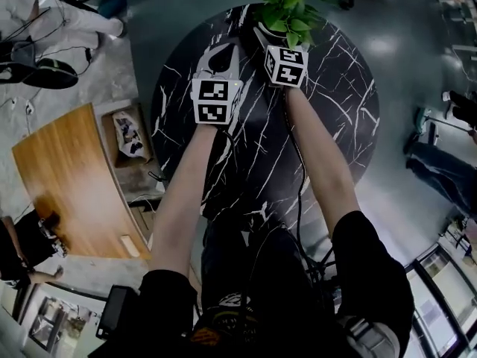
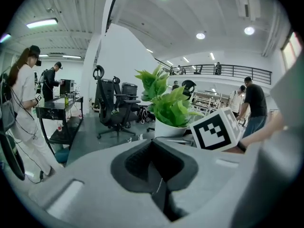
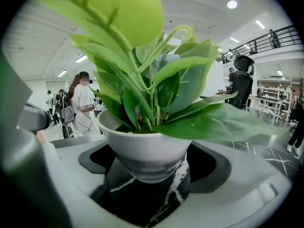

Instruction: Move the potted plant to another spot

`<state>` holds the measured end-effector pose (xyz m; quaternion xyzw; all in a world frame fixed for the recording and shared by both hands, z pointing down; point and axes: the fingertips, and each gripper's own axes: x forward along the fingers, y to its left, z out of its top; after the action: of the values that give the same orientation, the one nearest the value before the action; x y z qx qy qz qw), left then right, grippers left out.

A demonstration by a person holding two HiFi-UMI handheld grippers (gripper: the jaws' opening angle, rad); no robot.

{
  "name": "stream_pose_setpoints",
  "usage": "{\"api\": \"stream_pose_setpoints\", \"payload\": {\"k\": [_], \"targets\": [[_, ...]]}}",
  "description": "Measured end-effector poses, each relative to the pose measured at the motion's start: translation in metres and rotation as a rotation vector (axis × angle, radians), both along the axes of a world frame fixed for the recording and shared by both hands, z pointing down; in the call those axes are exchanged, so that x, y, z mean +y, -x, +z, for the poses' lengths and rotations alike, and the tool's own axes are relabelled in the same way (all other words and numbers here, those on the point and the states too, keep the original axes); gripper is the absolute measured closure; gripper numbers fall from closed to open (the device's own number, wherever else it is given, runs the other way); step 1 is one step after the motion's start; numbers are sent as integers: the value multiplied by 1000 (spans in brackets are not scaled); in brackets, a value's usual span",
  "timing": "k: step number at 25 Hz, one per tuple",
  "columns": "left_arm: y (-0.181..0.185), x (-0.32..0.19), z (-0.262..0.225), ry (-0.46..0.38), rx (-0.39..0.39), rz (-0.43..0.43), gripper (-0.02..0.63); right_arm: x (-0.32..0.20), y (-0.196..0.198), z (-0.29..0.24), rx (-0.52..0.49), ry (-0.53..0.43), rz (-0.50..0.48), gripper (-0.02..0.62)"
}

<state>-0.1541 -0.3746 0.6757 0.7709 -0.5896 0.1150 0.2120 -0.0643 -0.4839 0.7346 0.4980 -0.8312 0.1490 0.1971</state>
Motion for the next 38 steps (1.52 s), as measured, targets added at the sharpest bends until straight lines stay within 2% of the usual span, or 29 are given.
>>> {"api": "stream_pose_setpoints", "payload": {"k": [10,18,23,29,34,38], "targets": [[93,78,-3,13,-12,-162,601,81,112,0,0,8,-206,120],[136,153,5,35,-2,-262,601,162,168,2,9,18,-369,120],[139,215,20,70,9,-335,602,217,186,0,3,13,-475,120],[122,288,17,95,10,-446,603,277,190,0,17,24,-594,120],[100,336,9,108,12,-515,603,333,178,-1,19,33,-692,120],[85,363,4,123,5,-538,603,369,166,-5,13,23,-753,120]]}}
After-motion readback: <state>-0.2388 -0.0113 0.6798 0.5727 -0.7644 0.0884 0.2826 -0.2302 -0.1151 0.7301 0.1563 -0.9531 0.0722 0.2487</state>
